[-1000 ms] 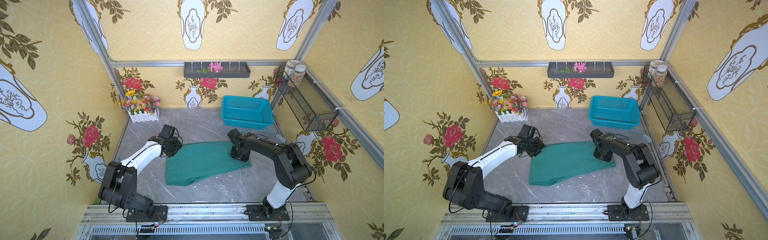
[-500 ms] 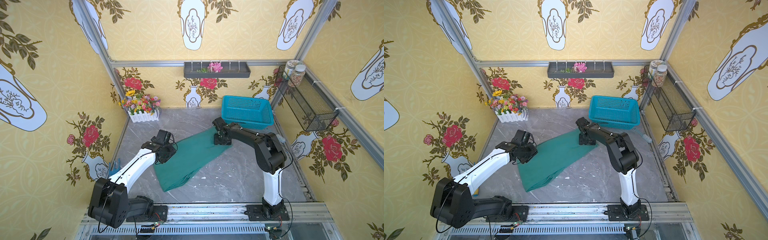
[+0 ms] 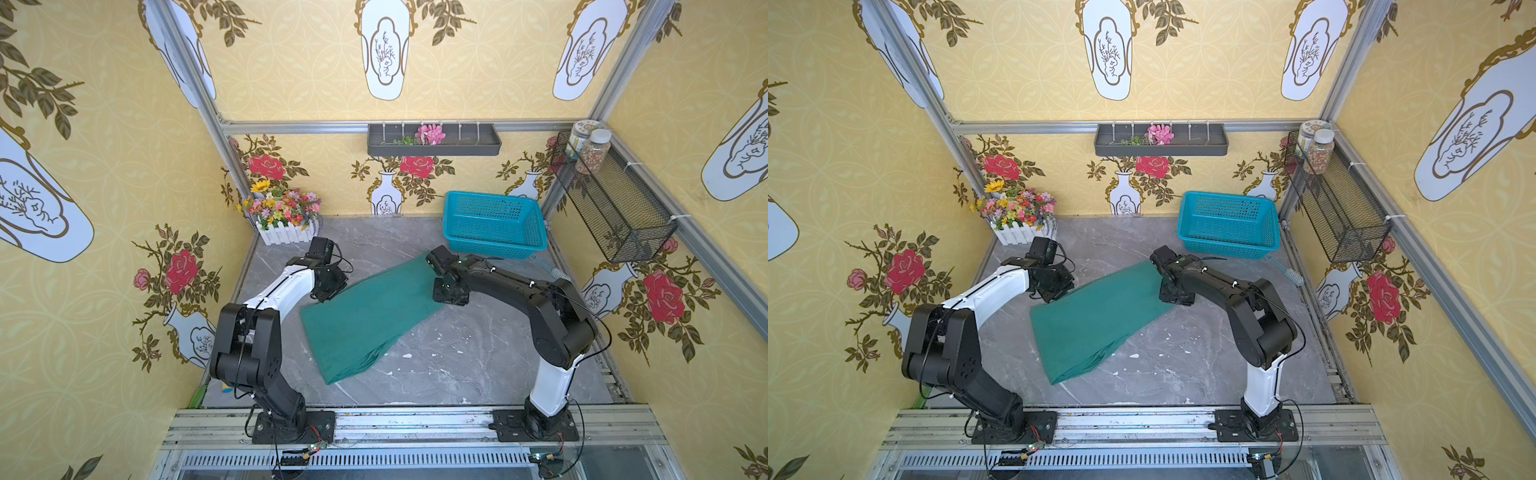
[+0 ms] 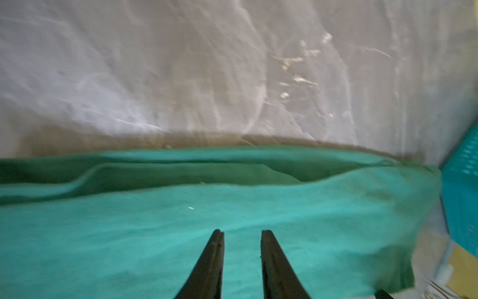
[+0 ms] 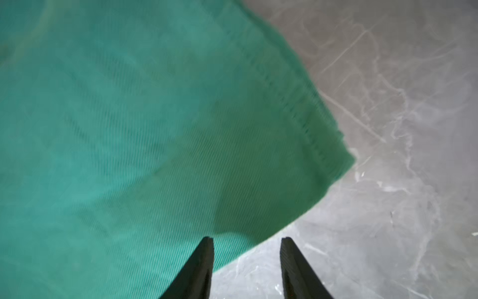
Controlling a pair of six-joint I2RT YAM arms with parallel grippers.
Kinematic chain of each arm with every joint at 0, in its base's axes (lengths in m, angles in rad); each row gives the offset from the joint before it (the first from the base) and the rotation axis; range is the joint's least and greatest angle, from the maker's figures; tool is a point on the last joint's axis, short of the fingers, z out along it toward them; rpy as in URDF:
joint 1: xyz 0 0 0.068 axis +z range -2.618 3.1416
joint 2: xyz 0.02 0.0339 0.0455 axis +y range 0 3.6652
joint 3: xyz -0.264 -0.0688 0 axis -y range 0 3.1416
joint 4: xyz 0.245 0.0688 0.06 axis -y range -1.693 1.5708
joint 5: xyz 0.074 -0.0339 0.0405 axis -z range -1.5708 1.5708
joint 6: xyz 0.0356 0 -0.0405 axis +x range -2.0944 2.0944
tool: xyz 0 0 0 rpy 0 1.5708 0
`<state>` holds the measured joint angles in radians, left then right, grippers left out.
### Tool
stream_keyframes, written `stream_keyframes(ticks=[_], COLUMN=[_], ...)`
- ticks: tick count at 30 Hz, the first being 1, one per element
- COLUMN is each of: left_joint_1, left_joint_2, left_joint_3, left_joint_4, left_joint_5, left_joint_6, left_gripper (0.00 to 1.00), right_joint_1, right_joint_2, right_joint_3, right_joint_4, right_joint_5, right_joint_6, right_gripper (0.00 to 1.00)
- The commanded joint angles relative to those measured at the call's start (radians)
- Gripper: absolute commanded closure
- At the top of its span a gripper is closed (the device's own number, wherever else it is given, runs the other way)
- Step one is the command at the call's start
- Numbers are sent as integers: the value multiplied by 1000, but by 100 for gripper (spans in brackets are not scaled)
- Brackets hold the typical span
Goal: Roll up the long pants
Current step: Adjust the long pant at the center of the board.
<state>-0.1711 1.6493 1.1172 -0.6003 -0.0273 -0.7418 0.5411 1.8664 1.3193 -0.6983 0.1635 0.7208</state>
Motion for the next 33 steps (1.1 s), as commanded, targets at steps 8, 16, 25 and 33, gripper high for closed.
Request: stream_keyframes(ticks=[8, 16, 25, 33], left_joint_1=[22, 21, -4, -25], left_joint_2=[33, 28, -15, -110], left_joint_3=[-84, -159, -232, -328], left_joint_4=[-76, -118, -174, -194], left_joint_5=[-147, -152, -103, -65], left_joint_6=[-36, -64, -142, -218], left_gripper=[74, 74, 75, 72], right_joint_1=[-62, -89, -119, -51], right_joint_2=[142, 275, 385, 229], right_joint_3=[34, 196, 378, 402], right_joint_4=[107, 59, 60, 24], right_joint_5=[-66, -57, -98, -97], right_joint_6=[4, -119, -230, -305], right_gripper=[70, 66, 55, 30])
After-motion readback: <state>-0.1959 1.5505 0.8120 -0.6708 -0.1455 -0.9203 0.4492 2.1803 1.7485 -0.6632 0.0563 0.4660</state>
